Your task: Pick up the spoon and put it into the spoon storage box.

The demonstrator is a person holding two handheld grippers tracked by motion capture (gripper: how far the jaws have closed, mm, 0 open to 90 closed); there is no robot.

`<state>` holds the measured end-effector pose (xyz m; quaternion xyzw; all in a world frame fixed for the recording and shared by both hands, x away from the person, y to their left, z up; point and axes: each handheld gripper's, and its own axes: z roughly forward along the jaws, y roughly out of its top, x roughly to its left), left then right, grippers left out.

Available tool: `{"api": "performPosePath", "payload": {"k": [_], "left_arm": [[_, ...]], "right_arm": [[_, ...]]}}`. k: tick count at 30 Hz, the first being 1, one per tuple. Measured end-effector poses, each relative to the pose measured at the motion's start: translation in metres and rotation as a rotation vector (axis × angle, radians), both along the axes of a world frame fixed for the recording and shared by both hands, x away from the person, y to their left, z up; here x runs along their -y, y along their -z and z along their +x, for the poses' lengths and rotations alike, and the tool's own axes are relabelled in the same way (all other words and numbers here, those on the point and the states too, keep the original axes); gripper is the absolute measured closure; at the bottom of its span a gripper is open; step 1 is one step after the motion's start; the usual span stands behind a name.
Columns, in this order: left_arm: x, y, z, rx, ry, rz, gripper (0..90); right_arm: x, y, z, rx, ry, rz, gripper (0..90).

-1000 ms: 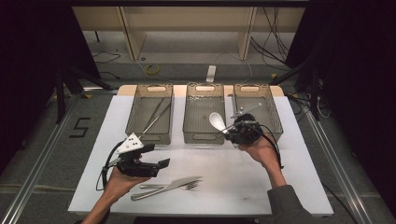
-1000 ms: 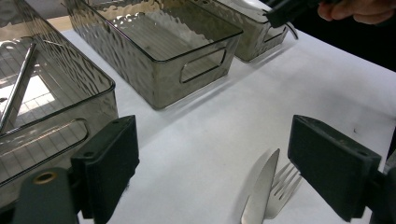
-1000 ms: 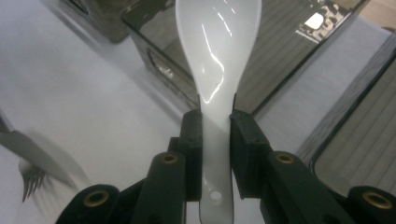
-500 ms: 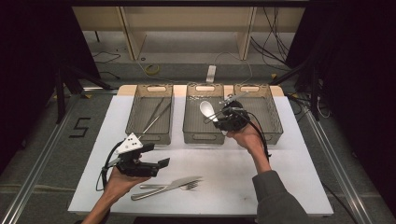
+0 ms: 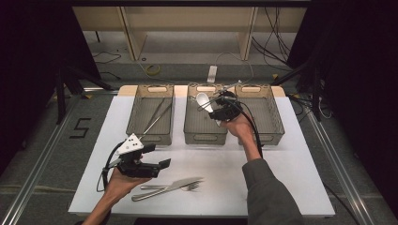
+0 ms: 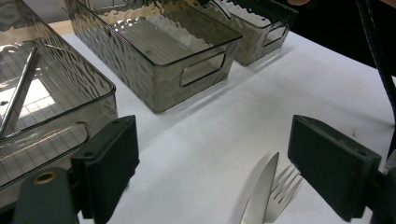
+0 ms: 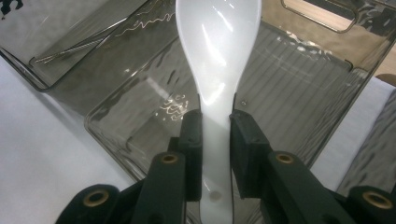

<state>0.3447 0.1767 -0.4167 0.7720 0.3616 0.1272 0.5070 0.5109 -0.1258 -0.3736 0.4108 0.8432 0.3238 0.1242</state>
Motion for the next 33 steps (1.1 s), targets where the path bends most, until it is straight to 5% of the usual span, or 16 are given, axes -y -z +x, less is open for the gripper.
{"api": "performPosePath", "payload": {"k": [14, 33], "left_arm": [[0.0, 0.0, 0.0, 0.003, 0.0, -0.001, 15.6], [0.0, 0.0, 0.0, 0.001, 0.008, 0.008, 15.6]], "right_arm": [[-0.016, 0.007, 0.016, -0.018, 0.032, -0.025, 76.4], [-0.026, 0.029, 0.018, -0.063, 0.047, -0.044, 76.3]]}}
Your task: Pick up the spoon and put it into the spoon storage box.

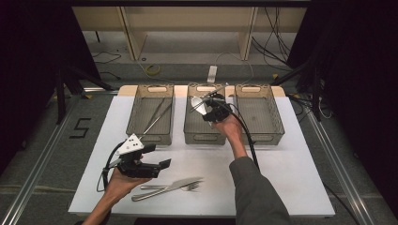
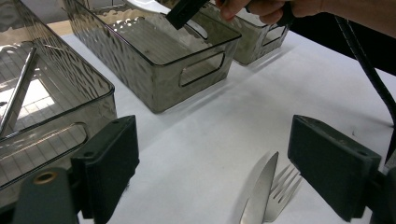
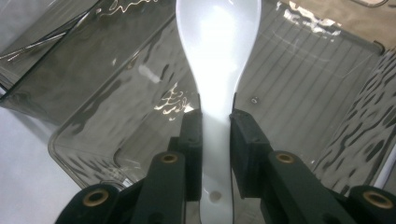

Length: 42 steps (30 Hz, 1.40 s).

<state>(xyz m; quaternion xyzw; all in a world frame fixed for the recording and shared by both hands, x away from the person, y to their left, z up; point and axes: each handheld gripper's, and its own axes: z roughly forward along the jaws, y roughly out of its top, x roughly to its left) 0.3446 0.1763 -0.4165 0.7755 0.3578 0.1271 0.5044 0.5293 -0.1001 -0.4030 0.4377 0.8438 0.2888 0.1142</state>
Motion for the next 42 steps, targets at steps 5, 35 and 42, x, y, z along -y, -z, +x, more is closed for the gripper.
{"api": "performPosePath", "payload": {"k": [5, 35, 42], "left_arm": [[0.001, 0.0, 0.0, -0.002, 0.0, -0.002, 15.6], [0.002, 0.001, 0.0, -0.001, 0.002, 0.0, 15.6], [0.002, 0.001, 0.0, -0.007, 0.002, 0.001, 15.6]], "right_arm": [[0.002, 0.006, -0.001, -0.01, 0.0, -0.008, 76.3], [0.004, 0.017, -0.001, -0.073, 0.001, -0.02, 62.4], [0.009, 0.009, -0.004, -0.046, 0.004, 0.008, 50.7]]}}
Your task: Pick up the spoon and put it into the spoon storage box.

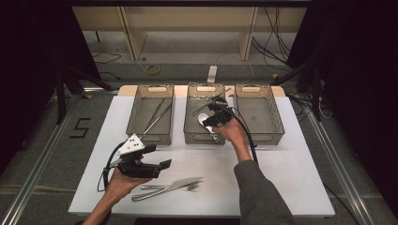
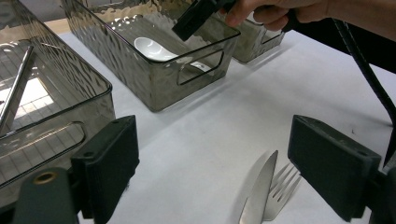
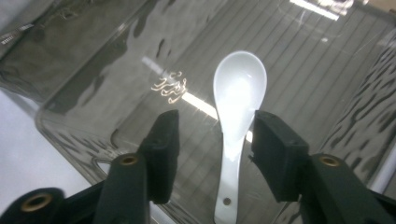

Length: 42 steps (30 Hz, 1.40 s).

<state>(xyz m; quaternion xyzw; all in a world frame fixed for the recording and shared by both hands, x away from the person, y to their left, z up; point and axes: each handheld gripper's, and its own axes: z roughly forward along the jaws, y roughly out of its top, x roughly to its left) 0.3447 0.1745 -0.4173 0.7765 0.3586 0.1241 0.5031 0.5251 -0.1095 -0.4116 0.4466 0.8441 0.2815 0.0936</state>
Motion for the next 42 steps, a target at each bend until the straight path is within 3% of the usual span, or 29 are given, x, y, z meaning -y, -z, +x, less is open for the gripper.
{"api": "performPosePath", "payload": {"k": [13, 19, 24, 38, 42], "left_arm": [[0.0, 0.001, 0.001, -0.015, 0.005, 0.016, 15.6], [0.001, 0.002, 0.002, -0.03, 0.013, 0.022, 15.6], [0.002, 0.003, 0.002, -0.045, 0.027, 0.052, 15.6], [0.012, 0.011, 0.003, -0.138, 0.088, 0.173, 15.6], [0.014, 0.013, 0.003, -0.156, 0.099, 0.228, 15.8]], "right_arm": [[0.011, -0.021, -0.021, 0.077, -0.044, 0.048, 37.6], [0.016, -0.029, -0.043, 0.121, -0.091, 0.071, 34.9], [0.025, -0.034, -0.068, 0.16, -0.124, 0.096, 33.6], [0.072, -0.015, -0.119, 0.193, -0.104, 0.193, 32.9], [0.082, -0.008, -0.132, 0.201, -0.105, 0.205, 32.9]]}}
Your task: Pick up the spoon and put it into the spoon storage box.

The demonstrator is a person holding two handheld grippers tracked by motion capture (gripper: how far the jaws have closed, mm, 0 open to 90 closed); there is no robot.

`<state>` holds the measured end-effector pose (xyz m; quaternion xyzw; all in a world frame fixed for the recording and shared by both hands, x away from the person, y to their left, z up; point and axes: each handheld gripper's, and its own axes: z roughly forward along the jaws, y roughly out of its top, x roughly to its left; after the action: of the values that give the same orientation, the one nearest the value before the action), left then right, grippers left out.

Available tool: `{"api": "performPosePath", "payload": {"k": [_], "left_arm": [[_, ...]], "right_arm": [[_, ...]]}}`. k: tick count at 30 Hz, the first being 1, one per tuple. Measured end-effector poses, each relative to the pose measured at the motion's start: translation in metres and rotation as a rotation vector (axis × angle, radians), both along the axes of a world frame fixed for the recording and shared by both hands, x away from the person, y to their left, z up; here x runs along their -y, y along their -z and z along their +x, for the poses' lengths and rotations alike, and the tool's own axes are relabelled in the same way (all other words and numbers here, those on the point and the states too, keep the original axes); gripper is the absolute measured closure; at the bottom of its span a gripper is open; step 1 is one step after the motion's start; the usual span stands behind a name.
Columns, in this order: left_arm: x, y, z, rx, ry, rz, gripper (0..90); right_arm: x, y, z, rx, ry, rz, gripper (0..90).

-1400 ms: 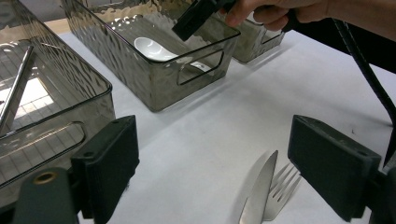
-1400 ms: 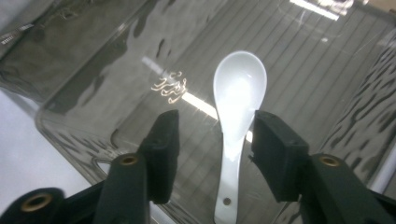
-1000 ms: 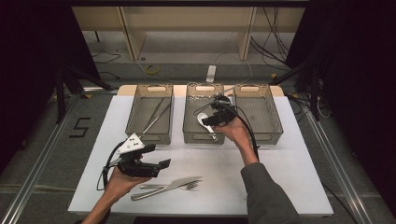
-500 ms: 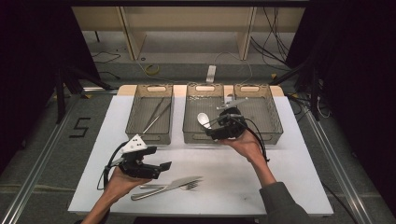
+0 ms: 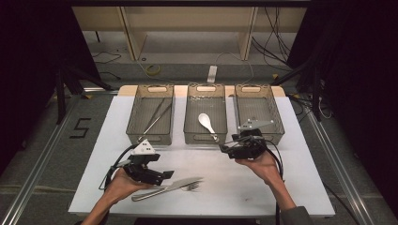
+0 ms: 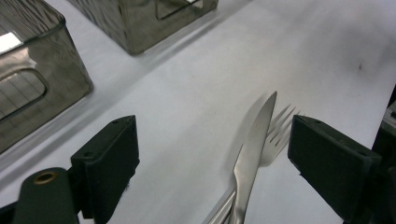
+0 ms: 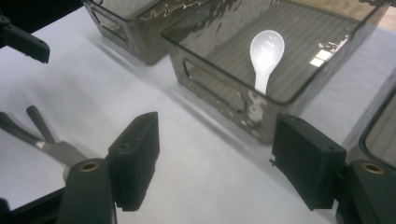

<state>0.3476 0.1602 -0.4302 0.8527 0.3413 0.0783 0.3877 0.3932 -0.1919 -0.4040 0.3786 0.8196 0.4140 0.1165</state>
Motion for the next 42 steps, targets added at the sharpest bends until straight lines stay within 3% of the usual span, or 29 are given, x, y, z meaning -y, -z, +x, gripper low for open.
{"api": "performPosePath", "payload": {"k": [10, 18, 35, 42], "left_arm": [[0.007, 0.005, -0.005, -0.041, 0.028, 0.13, 16.2], [0.009, 0.008, -0.009, -0.063, 0.051, 0.182, 17.7], [0.011, 0.012, -0.012, -0.093, 0.064, 0.226, 17.7], [0.01, 0.013, -0.011, -0.104, 0.059, 0.235, 17.5]], "right_arm": [[0.017, 0.014, -0.02, -0.009, 0.021, 0.008, 32.8], [0.027, 0.017, -0.03, 0.006, 0.04, 0.031, 32.3], [0.041, 0.02, -0.048, 0.02, 0.076, 0.114, 23.1], [0.044, 0.022, -0.056, 0.046, 0.08, 0.13, 22.7]]}}
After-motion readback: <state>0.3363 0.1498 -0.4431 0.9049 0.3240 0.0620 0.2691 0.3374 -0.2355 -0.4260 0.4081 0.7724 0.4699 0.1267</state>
